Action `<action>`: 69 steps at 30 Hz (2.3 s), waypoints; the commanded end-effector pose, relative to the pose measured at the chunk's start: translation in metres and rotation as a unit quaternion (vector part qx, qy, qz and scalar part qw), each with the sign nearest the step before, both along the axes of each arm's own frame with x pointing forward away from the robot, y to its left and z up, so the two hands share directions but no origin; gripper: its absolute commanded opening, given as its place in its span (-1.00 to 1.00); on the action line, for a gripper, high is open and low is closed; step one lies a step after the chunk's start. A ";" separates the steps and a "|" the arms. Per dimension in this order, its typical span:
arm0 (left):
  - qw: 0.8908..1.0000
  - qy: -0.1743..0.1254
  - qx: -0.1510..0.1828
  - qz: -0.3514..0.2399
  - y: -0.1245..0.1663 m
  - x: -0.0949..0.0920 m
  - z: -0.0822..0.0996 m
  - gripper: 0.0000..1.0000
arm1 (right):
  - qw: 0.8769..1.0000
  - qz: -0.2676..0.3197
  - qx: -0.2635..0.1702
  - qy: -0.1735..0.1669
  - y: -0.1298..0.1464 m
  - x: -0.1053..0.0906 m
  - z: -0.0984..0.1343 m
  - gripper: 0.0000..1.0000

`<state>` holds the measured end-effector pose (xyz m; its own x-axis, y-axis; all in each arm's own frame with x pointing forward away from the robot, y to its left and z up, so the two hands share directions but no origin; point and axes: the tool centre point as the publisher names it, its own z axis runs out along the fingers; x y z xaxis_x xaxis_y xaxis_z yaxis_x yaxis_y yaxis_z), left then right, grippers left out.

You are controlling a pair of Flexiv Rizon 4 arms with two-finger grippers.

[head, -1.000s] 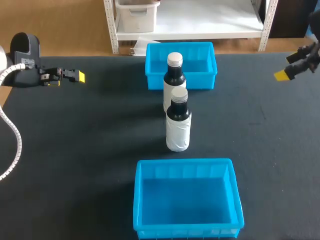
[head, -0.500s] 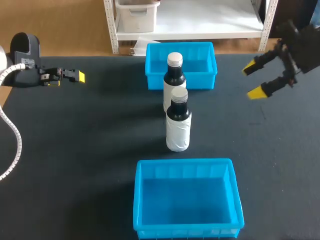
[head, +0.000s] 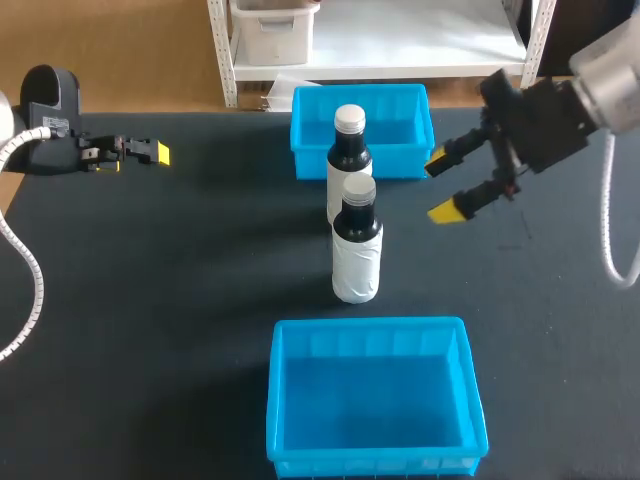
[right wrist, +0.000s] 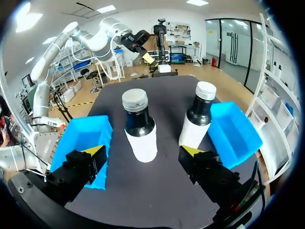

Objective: Pick up the bottle, and place it in the far bin if it is heavy, or in the near bin if it is light.

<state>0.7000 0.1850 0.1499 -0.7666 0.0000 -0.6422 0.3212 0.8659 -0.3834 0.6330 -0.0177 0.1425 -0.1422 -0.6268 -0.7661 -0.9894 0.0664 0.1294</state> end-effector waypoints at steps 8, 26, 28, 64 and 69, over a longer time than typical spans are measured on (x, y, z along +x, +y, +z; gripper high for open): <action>1.000 0.000 0.000 0.000 0.000 0.000 0.000 1.00 | 0.999 0.031 0.017 0.005 0.040 0.005 -0.015 1.00; 1.000 0.000 0.000 0.000 0.000 0.000 0.000 1.00 | 0.999 0.037 0.032 0.019 0.088 -0.007 -0.022 1.00; 1.000 0.000 0.000 0.000 0.000 0.000 0.000 1.00 | 0.999 0.034 0.033 0.020 0.089 -0.007 -0.023 1.00; 1.000 0.000 0.000 0.000 0.000 0.000 0.000 1.00 | 0.998 0.027 0.052 0.019 0.095 -0.017 -0.024 0.57; 1.000 0.000 0.000 0.000 0.000 0.000 0.000 1.00 | 0.998 0.026 0.052 0.018 0.094 -0.016 -0.025 0.40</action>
